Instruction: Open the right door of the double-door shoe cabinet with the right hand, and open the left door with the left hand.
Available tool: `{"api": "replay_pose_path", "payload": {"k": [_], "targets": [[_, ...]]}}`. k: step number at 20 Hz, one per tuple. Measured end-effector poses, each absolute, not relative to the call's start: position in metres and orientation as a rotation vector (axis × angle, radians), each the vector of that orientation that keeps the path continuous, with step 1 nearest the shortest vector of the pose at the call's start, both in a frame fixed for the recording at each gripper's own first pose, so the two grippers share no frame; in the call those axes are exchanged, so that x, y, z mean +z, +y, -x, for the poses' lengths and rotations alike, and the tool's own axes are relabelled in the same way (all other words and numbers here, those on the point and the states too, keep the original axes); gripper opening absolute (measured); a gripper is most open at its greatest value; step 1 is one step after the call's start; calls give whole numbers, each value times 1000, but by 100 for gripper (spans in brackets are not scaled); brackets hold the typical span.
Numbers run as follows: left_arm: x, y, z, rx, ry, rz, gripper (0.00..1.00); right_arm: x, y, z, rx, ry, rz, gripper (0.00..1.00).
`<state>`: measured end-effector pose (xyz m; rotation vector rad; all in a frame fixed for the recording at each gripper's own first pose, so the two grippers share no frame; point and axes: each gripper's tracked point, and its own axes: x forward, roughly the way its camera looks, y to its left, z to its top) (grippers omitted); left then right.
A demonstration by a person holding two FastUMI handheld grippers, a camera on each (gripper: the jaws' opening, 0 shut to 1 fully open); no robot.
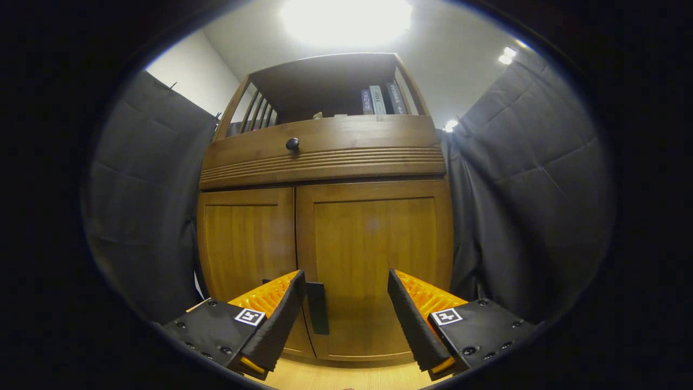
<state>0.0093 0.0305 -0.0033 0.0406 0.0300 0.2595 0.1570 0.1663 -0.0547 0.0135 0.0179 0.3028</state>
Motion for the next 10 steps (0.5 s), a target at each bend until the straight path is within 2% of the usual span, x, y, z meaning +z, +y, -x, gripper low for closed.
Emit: {"api": "replay_pose_path", "payload": {"k": [4, 5, 9, 10], "targets": [[-12, 41, -11, 314, 46, -47, 97, -77, 188, -173, 321, 32, 17, 93], [-11, 41, -9, 329, 48, -48, 97, -84, 193, -177, 329, 39, 19, 95], [-16, 49, -12, 394, 57, -67, 97, -109, 213, -193, 354, 89, 19, 94], [-16, 50, -13, 408, 61, -71, 97, -112, 217, -198, 355, 94, 13, 96]]}}
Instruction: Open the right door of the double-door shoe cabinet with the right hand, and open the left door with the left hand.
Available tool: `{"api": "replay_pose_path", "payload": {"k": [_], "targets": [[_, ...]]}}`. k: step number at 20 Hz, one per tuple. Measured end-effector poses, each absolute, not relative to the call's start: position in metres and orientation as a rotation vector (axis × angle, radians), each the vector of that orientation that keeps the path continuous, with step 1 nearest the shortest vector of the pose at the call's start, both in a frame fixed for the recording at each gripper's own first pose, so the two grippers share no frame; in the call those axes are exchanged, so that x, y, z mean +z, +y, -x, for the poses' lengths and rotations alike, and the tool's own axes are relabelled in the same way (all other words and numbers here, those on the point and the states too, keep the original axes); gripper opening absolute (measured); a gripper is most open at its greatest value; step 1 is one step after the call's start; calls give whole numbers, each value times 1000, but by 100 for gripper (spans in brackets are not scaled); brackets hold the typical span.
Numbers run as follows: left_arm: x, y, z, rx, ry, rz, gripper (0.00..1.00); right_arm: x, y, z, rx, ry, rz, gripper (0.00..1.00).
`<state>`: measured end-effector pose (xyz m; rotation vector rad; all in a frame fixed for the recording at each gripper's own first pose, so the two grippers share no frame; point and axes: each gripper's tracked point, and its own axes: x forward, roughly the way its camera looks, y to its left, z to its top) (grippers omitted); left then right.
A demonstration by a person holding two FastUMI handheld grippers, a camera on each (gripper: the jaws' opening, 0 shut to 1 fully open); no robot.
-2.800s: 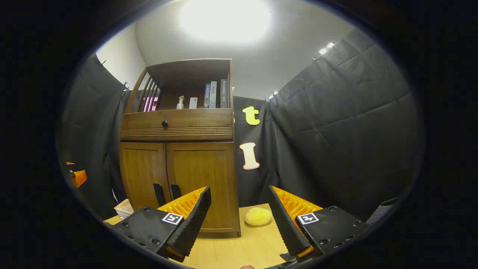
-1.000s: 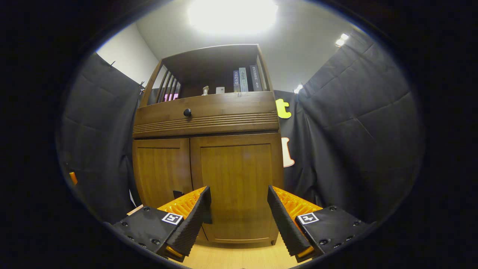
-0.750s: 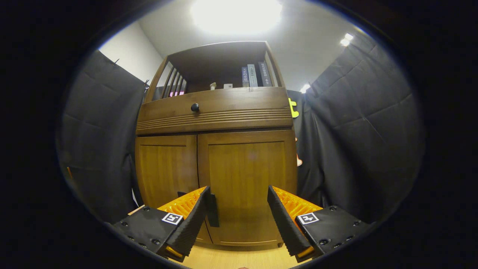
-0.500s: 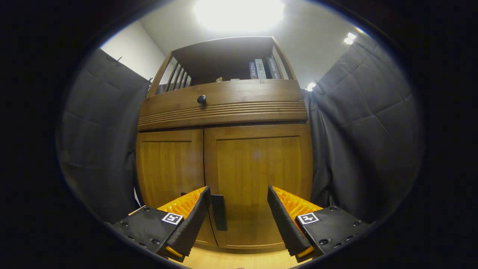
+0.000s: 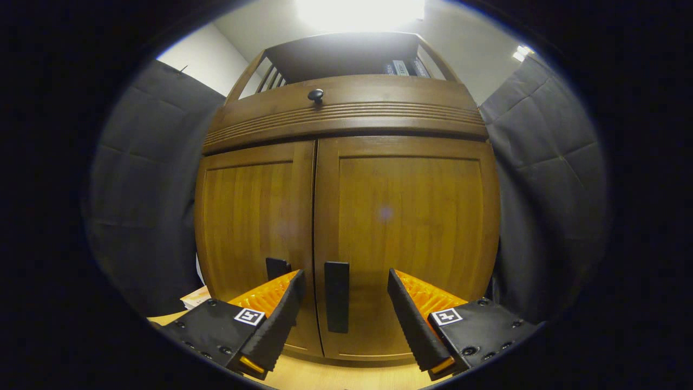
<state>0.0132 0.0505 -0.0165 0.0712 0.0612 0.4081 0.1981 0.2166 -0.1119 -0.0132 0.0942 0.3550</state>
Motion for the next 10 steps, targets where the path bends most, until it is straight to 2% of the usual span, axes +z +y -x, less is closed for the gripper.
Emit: {"api": "replay_pose_path", "payload": {"k": [5, 7, 9, 10], "targets": [[-14, 55, -14, 464, 70, -86, 97, -131, 231, -221, 338, 111, 23, 94], [-14, 55, -13, 480, 67, -91, 98, -141, 235, -231, 330, 131, 25, 96], [-13, 56, -13, 490, 67, -95, 97, -152, 236, -238, 323, 161, 23, 94], [-13, 57, -14, 494, 67, -96, 98, -160, 237, -240, 320, 177, 16, 88]]}}
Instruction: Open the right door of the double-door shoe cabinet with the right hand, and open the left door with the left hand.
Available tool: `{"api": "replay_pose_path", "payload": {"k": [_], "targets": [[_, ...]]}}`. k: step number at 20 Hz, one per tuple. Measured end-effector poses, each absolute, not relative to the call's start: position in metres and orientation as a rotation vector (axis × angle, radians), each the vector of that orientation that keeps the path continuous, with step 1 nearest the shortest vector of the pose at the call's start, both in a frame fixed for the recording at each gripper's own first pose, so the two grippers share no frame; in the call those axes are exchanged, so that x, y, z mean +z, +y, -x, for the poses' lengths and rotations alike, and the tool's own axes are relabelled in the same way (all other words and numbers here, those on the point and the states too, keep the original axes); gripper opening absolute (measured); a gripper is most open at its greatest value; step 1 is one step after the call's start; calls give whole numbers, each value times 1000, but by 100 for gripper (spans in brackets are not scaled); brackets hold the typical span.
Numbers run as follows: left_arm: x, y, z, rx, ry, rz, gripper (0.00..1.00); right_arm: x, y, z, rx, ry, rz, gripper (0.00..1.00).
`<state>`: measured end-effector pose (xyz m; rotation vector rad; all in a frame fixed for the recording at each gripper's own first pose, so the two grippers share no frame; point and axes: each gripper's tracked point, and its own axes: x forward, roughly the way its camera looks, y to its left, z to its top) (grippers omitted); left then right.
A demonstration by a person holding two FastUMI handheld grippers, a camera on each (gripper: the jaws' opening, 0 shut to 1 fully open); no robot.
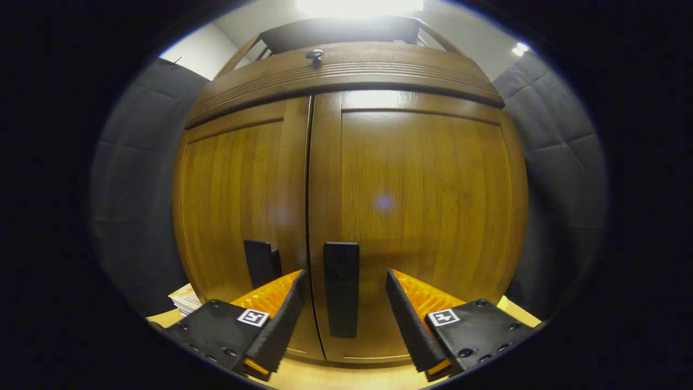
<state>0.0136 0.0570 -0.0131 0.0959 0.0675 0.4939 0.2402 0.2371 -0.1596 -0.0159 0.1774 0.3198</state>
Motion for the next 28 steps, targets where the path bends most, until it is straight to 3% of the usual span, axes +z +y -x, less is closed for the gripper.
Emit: {"api": "replay_pose_path", "payload": {"k": [2, 5, 6, 8, 10, 12, 21, 27, 28], "targets": [[-14, 57, -13, 500, 70, -100, 97, -173, 238, -242, 320, 208, 7, 70], [-13, 58, -15, 501, 67, -103, 98, -183, 241, -250, 321, 234, -6, 69], [-13, 58, -15, 500, 67, -104, 98, -183, 241, -250, 316, 242, -17, 59], [-13, 56, -14, 497, 71, -106, 98, -185, 241, -253, 309, 262, -51, 49], [-12, 56, -14, 492, 70, -105, 98, -186, 244, -253, 309, 260, -43, 31], [-11, 55, -16, 487, 68, -101, 98, -182, 240, -249, 316, 262, -15, 23], [-7, 36, -31, 416, 51, -83, 98, -177, 230, -221, 349, 268, -9, 26], [-7, 15, -54, 338, 37, -69, 98, -175, 213, -193, 366, 272, -6, 22], [-6, 10, -58, 325, 34, -67, 98, -174, 211, -189, 371, 273, -5, 26]]}}
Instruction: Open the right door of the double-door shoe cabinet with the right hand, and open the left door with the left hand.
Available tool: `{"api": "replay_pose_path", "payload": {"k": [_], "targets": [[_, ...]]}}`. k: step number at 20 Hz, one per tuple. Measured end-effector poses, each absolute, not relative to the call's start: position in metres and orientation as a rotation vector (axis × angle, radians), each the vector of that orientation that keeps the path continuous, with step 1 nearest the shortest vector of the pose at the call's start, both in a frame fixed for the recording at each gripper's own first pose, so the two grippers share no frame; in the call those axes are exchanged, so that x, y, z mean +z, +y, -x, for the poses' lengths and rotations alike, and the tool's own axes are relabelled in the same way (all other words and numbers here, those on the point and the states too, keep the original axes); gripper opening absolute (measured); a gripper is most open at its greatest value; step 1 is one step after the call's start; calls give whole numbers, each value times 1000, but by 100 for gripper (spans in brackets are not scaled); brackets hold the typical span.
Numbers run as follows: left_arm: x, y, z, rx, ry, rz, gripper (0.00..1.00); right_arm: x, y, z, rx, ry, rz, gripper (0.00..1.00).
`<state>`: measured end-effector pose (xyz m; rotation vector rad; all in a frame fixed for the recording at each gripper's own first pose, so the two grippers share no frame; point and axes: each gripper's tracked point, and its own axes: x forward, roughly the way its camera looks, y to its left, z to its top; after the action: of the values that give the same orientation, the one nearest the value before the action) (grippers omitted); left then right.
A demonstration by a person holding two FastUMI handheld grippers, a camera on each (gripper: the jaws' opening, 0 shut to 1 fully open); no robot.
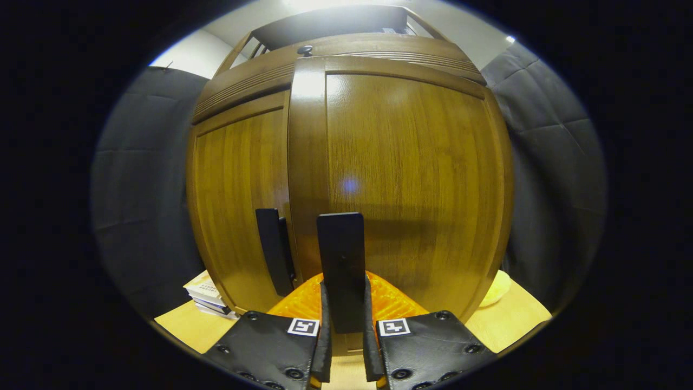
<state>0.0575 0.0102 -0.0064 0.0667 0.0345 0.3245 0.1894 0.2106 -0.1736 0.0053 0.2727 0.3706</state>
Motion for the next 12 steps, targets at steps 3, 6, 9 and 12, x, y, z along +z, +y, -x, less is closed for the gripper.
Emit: {"api": "replay_pose_path", "payload": {"k": [3, 6, 9, 12], "targets": [[-7, -2, -65, 283, 25, -56, 98, -170, 201, -179, 388, 268, -3, 22], [-7, -7, -68, 247, 19, -52, 98, -167, 192, -168, 398, 266, -22, 23], [-10, -29, -72, 211, 15, -38, 98, -164, 182, -157, 408, 267, -15, 23], [-7, -44, -84, 174, 11, -25, 98, -160, 168, -144, 407, 270, -16, 22]]}}
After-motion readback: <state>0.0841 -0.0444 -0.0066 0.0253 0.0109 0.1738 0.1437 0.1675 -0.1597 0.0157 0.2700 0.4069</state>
